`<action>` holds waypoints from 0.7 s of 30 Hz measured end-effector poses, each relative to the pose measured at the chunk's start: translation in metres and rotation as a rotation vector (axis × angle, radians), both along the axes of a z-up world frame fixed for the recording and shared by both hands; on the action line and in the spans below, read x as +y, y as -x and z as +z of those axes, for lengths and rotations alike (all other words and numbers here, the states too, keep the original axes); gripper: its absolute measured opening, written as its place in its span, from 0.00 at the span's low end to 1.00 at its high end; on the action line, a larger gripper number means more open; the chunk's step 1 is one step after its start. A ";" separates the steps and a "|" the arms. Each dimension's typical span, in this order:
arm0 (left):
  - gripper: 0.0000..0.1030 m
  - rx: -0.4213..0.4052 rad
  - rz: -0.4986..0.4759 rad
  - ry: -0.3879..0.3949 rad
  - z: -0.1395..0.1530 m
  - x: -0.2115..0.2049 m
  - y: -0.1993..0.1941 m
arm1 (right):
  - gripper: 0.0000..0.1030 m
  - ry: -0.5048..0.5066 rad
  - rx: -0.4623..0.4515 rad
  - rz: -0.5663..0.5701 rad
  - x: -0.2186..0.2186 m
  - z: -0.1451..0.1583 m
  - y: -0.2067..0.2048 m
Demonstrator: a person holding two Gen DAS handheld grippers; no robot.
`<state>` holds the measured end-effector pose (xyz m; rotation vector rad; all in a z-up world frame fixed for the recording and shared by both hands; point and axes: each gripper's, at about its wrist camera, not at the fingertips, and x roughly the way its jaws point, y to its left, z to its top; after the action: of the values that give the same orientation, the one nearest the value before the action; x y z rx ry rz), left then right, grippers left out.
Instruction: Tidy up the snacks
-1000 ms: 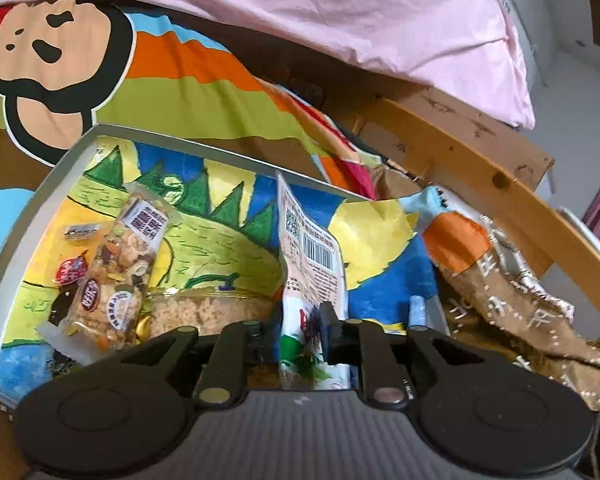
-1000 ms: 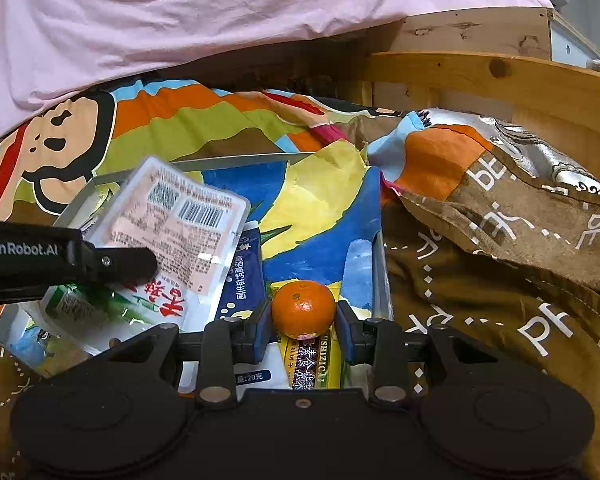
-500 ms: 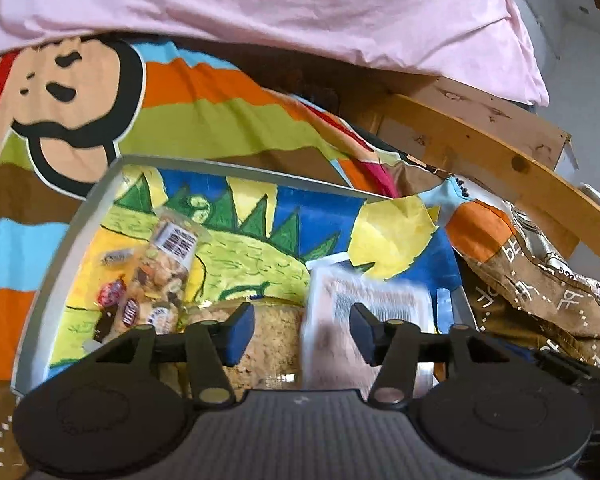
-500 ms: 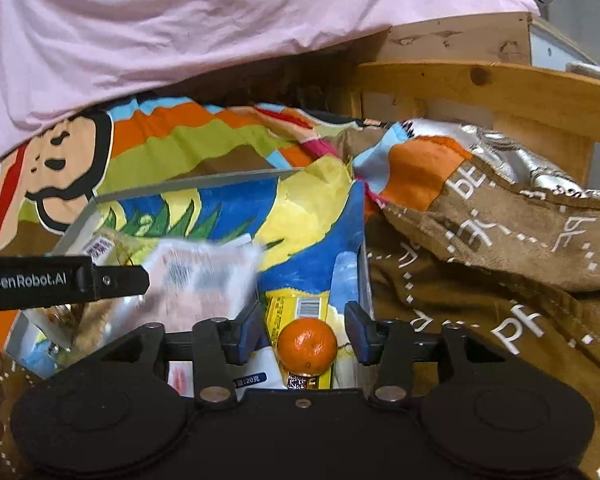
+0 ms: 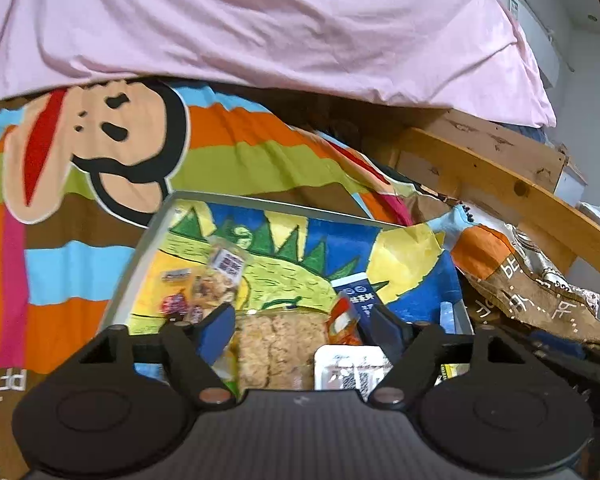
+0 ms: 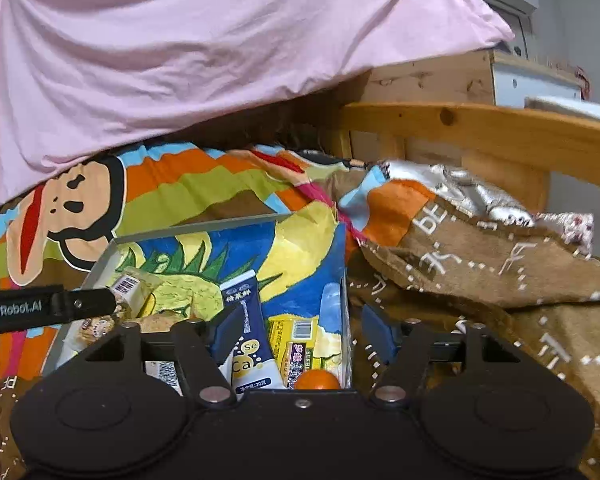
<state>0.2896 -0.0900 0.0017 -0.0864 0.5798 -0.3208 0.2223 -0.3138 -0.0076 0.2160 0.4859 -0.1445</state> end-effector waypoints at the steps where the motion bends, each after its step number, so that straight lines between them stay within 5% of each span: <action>1: 0.81 -0.011 0.008 -0.006 0.002 0.003 0.005 | 0.72 0.010 -0.008 0.003 0.002 0.003 0.003; 13: 0.98 -0.094 0.056 -0.035 0.024 0.021 0.056 | 0.87 0.047 -0.075 0.031 0.014 0.027 0.045; 21: 0.99 -0.103 0.092 -0.091 0.025 0.037 0.098 | 0.98 0.057 -0.084 0.032 0.028 0.035 0.083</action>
<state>0.1912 -0.0526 0.0264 -0.0083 0.4864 -0.2077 0.1391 -0.2860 0.0278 0.1576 0.4011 -0.1169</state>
